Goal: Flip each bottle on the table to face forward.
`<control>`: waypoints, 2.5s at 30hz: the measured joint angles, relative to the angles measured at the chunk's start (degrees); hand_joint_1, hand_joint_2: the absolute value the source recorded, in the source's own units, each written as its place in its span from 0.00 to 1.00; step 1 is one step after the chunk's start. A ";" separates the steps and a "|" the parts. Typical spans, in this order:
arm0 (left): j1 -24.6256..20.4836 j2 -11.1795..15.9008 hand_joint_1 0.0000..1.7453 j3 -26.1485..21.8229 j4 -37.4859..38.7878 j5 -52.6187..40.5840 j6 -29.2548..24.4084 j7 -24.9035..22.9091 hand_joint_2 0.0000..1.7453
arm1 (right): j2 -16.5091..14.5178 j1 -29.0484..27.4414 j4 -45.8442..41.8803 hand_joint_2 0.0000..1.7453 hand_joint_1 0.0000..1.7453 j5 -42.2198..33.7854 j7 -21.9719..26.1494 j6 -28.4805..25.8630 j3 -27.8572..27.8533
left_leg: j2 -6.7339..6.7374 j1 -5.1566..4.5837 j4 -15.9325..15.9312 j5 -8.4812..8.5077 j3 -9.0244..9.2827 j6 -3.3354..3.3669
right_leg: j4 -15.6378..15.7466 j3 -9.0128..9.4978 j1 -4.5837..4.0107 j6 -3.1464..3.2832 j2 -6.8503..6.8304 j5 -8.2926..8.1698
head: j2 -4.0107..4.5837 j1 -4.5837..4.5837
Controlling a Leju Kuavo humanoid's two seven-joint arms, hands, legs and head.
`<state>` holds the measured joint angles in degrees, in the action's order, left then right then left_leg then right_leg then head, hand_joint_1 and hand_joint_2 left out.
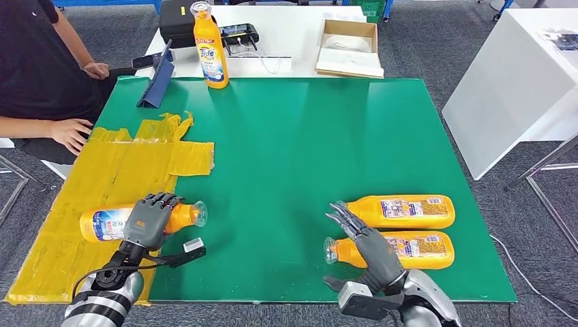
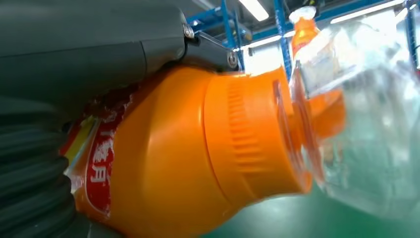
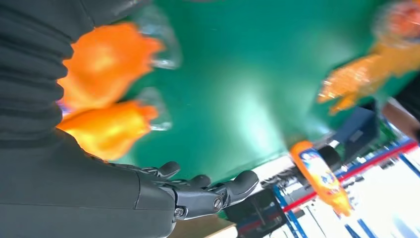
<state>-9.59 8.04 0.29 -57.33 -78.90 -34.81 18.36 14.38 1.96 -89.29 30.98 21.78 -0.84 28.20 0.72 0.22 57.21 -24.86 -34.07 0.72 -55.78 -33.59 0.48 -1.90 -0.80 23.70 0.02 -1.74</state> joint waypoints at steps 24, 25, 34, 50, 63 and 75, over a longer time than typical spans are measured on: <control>3.28 0.41 0.00 -1.28 -5.58 29.74 22.28 16.04 1.00 | 6.56 -4.16 -4.02 1.00 0.00 15.15 -5.01 -5.20 -5.11 | -0.08 -0.04 -0.02 -0.04 0.35 0.00 | -0.01 0.37 0.08 0.00 -0.04 0.05 | 0.00 0.01; 3.86 0.37 0.00 -1.26 -6.81 31.31 23.97 16.64 1.00 | 6.51 -4.13 -3.96 1.00 0.00 15.37 -5.05 -5.19 -5.40 | -0.09 -0.04 -0.02 -0.04 0.35 0.01 | 0.00 0.36 0.09 0.00 -0.04 0.05 | 0.00 0.00; 7.34 -2.52 0.00 -1.49 -16.85 55.25 41.84 20.09 1.00 | 5.88 -4.26 -2.46 1.00 0.00 17.67 -6.29 -4.89 -6.62 | -0.07 -0.04 -0.01 -0.05 0.28 0.01 | 0.00 0.28 0.08 -0.01 -0.04 0.05 | 0.00 0.00; 7.38 -6.11 0.00 -7.50 -22.95 77.57 59.29 18.13 0.00 | 6.45 -5.35 0.83 1.00 0.00 18.47 -8.81 -2.30 -7.77 | -0.07 -0.05 -0.01 -0.05 0.22 0.01 | 0.00 0.22 0.09 -0.01 -0.04 0.05 | 0.00 0.00; 7.36 -6.22 0.00 -9.23 -22.75 84.09 63.71 16.21 0.00 | 11.27 -6.74 1.74 1.00 0.00 14.71 -10.15 -0.59 -13.11 | -0.05 -0.08 0.00 -0.05 0.17 0.02 | 0.00 0.15 0.11 -0.02 -0.03 0.04 | 0.00 0.00; 6.77 -6.47 0.00 -9.67 -21.61 84.32 64.18 16.14 0.00 | 11.50 -4.31 4.67 1.00 0.00 15.74 -9.93 0.90 -14.17 | -0.05 -0.08 0.00 -0.05 0.15 0.02 | 0.00 0.15 0.11 -0.02 -0.02 0.04 | 0.00 0.00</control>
<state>-2.82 1.56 -9.38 -78.94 5.42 29.37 34.50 25.88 -2.34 -84.62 46.72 11.85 0.06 14.03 0.68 0.14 57.20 -24.91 -33.92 0.74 -55.78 -33.44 0.60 -1.92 -0.82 23.73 0.02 -1.74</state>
